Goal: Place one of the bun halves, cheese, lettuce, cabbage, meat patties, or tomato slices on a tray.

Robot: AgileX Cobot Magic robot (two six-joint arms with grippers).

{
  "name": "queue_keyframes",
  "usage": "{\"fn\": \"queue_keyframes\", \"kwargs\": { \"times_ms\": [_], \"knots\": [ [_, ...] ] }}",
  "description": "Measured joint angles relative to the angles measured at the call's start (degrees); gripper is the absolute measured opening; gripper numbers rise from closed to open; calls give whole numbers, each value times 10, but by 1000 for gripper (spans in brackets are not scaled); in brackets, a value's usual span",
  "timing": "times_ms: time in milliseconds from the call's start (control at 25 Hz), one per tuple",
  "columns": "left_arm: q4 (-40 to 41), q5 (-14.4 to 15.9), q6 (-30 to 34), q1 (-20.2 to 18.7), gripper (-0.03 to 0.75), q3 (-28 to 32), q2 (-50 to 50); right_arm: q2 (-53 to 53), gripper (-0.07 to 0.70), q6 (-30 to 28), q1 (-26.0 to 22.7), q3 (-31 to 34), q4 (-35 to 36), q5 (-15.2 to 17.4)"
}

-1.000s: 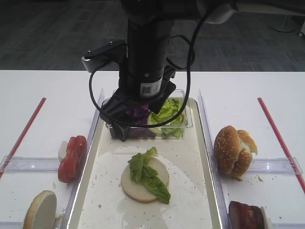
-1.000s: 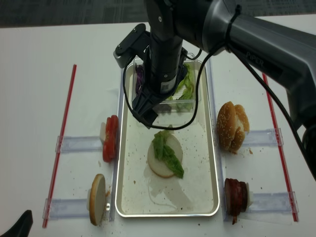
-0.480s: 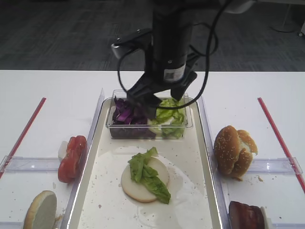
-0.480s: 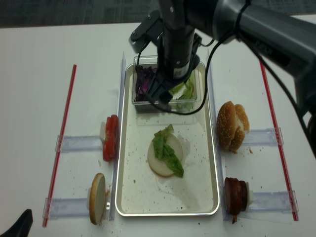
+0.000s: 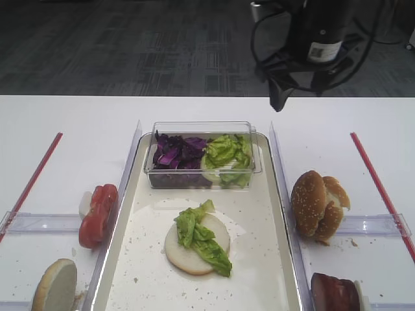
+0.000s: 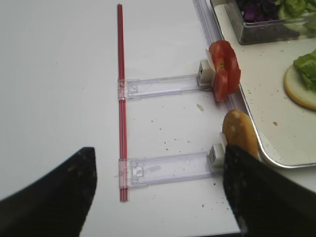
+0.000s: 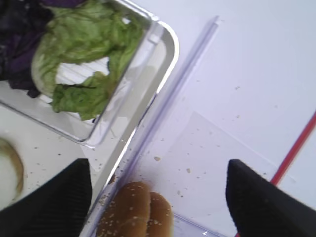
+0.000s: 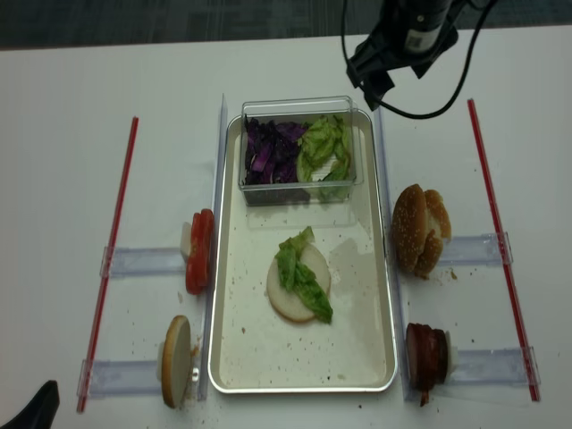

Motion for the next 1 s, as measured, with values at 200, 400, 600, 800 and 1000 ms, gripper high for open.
{"fn": "queue_keyframes", "kwargs": {
  "times_ms": [200, 400, 600, 800, 1000],
  "knots": [
    [0, 0, 0, 0, 491, 0, 0, 0, 577, 0, -64, 0, 14, 1],
    [0, 0, 0, 0, 491, 0, 0, 0, 577, 0, -116, 0, 17, 2],
    [0, 0, 0, 0, 491, 0, 0, 0, 575, -3, -163, 0, 17, 2],
    [0, 0, 0, 0, 491, 0, 0, 0, 575, -6, -207, 0, 16, 2],
    [0, 0, 0, 0, 491, 0, 0, 0, 575, -6, -230, 0, 20, 3]
  ]
}}
